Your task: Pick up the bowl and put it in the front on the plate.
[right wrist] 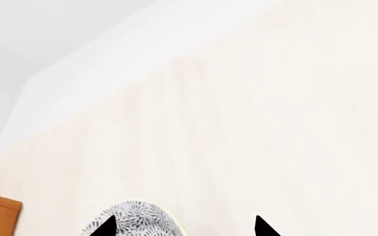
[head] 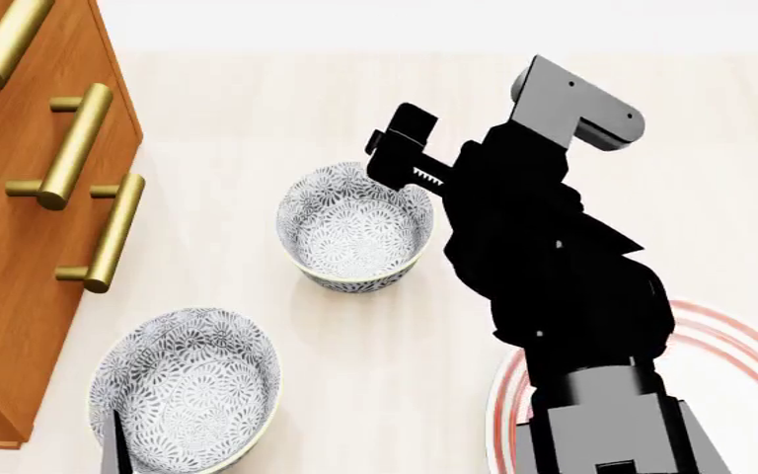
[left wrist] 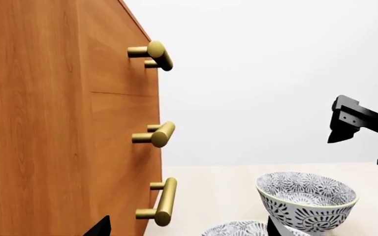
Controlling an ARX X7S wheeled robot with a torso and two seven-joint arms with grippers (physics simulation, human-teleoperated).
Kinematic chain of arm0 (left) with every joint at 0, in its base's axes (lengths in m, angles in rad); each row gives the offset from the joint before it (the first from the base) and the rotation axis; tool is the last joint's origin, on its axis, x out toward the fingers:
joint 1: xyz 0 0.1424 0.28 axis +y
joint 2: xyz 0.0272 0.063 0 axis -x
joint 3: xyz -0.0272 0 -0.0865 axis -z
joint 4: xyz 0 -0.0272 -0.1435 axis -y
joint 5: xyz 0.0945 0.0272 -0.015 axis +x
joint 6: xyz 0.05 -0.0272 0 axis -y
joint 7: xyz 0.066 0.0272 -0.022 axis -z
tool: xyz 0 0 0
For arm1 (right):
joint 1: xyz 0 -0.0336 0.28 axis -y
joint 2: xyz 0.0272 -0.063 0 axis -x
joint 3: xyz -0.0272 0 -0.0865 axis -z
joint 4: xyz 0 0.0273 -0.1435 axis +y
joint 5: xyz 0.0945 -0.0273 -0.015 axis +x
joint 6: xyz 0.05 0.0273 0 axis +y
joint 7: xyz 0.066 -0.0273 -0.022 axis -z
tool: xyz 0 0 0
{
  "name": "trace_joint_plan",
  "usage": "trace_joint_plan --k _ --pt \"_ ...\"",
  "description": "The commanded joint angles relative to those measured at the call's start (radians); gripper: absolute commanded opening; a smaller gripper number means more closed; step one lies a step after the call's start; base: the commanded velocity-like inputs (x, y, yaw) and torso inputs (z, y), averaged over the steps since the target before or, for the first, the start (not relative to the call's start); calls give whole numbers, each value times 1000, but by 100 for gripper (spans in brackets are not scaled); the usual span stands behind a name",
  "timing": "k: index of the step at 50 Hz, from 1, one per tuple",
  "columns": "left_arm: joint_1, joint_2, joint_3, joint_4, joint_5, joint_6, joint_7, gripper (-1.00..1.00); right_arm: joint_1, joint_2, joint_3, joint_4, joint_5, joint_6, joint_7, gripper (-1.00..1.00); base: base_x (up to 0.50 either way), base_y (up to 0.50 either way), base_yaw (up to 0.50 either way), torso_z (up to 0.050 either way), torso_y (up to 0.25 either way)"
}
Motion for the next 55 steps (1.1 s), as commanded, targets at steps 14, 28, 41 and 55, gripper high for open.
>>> trace_joint_plan --k 14,28,41,55 --pt "-2 1 1 -1 5 -4 2 100 -55 -11 -42 -59 -12 8 -12 100 0 0 0 0 0" --pt "-2 -3 7 -2 4 -3 -3 100 -69 -9 -65 -82 -10 11 -10 100 0 0 0 0 0" --pt "-4 -7 12 -4 3 -3 -7 100 -77 -10 -80 -77 -7 2 -13 100 0 0 0 0 0" --pt "-7 -10 18 -8 2 -3 -12 100 -99 -16 -109 -95 -6 0 -20 100 0 0 0 0 0"
